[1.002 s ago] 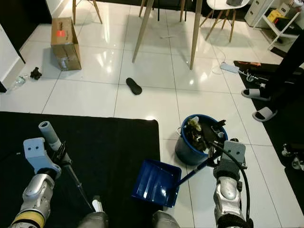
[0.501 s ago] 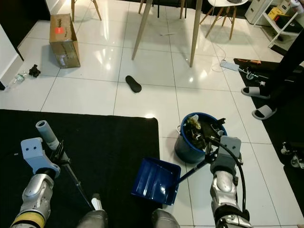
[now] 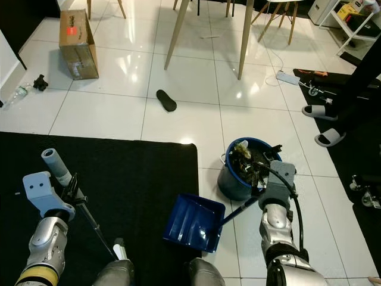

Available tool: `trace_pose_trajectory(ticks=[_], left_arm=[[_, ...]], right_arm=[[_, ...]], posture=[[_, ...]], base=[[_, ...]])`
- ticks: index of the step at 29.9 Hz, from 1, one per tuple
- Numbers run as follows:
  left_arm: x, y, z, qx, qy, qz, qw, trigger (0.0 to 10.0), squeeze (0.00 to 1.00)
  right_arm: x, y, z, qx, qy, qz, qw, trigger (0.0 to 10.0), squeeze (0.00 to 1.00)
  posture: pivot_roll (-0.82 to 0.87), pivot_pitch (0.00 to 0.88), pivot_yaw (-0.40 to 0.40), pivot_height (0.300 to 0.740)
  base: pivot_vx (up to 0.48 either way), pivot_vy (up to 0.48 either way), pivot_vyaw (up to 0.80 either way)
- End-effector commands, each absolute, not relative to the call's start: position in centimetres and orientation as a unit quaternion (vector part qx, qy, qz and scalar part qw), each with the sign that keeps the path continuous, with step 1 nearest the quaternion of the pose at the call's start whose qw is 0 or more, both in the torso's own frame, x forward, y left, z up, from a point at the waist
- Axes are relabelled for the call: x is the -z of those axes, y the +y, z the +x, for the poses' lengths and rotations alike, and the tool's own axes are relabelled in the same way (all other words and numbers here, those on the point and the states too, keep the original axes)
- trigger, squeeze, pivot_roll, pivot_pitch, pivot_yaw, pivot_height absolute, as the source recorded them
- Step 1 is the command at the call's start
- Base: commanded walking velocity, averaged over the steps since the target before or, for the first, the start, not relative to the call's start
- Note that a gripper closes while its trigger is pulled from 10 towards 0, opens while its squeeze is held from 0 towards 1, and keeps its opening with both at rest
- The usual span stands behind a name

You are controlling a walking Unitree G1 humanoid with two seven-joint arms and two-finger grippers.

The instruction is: Sweep floor

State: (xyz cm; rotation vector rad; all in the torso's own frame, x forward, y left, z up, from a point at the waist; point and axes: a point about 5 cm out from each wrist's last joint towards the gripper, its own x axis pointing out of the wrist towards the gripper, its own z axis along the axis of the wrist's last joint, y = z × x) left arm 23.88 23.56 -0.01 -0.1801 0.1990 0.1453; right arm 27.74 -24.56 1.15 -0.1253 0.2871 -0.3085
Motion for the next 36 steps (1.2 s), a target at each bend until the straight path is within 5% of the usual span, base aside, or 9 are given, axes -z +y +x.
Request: trace_pose_trajectory(ticks=[1, 20, 36], left_arm=[[2.8, 21.8, 21.8, -0.090, 0.162, -0.149, 0.971, 10.0, 0.00], [2.4, 21.8, 22.3, -0.071, 0.158, -0.147, 0.974, 10.0, 0.00], [0.9, 22.3, 24.6, -0.007, 0.162, -0.118, 0.980, 10.0, 0.00]], right_arm=[[-0.4, -24.6, 27.2, 0.144, 0.166, -0.070, 0.973, 10.0, 0.00], [-0.2, -23.8, 27.2, 0.140, 0.166, -0.056, 0.974, 10.0, 0.00], [0.5, -23.1, 26.5, 0.181, 0.158, -0.008, 0.971, 10.0, 0.00]], posture=[[0.20, 0.119, -0.168, 0.740], [0.19, 0.106, -0.146, 0.740], [0.22, 0.096, -0.003, 0.740]], base=[[0.000, 0.000, 0.00], [0.000, 0.000, 0.00], [0.000, 0.000, 0.00]])
